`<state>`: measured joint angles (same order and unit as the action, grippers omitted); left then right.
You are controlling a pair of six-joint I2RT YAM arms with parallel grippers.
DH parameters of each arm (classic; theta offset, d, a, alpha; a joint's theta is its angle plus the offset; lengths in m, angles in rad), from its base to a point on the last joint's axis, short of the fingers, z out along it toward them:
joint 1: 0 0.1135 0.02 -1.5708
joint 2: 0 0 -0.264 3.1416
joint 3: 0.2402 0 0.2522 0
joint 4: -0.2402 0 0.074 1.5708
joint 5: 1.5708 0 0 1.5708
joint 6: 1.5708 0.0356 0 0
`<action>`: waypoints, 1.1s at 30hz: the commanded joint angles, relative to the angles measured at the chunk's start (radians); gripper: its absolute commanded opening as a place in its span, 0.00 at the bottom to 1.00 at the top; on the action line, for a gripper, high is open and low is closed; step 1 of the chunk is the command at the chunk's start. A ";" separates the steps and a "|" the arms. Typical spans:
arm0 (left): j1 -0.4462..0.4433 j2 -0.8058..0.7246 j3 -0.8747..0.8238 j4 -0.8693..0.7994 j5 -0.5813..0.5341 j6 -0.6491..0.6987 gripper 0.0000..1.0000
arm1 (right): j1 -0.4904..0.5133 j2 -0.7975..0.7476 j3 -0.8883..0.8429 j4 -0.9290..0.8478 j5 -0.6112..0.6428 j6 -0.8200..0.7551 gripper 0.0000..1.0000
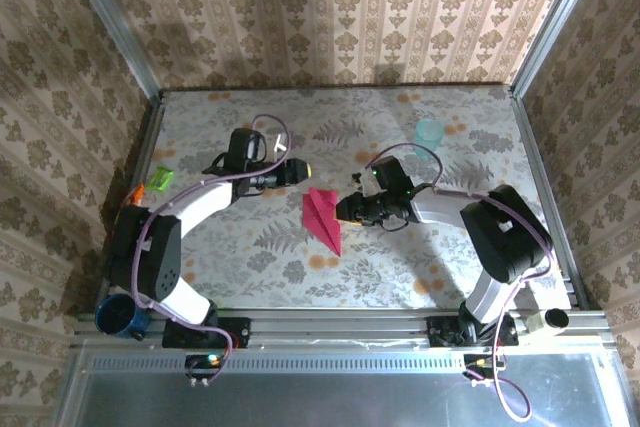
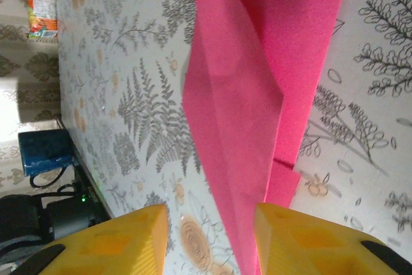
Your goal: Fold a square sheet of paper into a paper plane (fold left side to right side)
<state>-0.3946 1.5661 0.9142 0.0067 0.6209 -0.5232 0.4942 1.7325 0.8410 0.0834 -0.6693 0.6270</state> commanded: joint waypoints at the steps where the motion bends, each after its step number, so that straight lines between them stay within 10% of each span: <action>1: 0.002 0.025 -0.064 0.058 0.044 -0.021 0.49 | -0.004 0.056 0.022 0.070 -0.009 -0.005 0.42; 20: -0.087 0.279 -0.025 0.232 0.100 -0.101 0.43 | -0.011 -0.020 -0.048 0.080 0.017 0.012 0.43; 33: -0.088 0.188 -0.031 0.316 0.115 -0.123 0.06 | -0.100 -0.245 -0.235 0.235 0.016 0.112 0.52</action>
<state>-0.4892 1.8408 0.8787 0.2790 0.7116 -0.6518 0.4179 1.5612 0.6350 0.2440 -0.6586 0.6941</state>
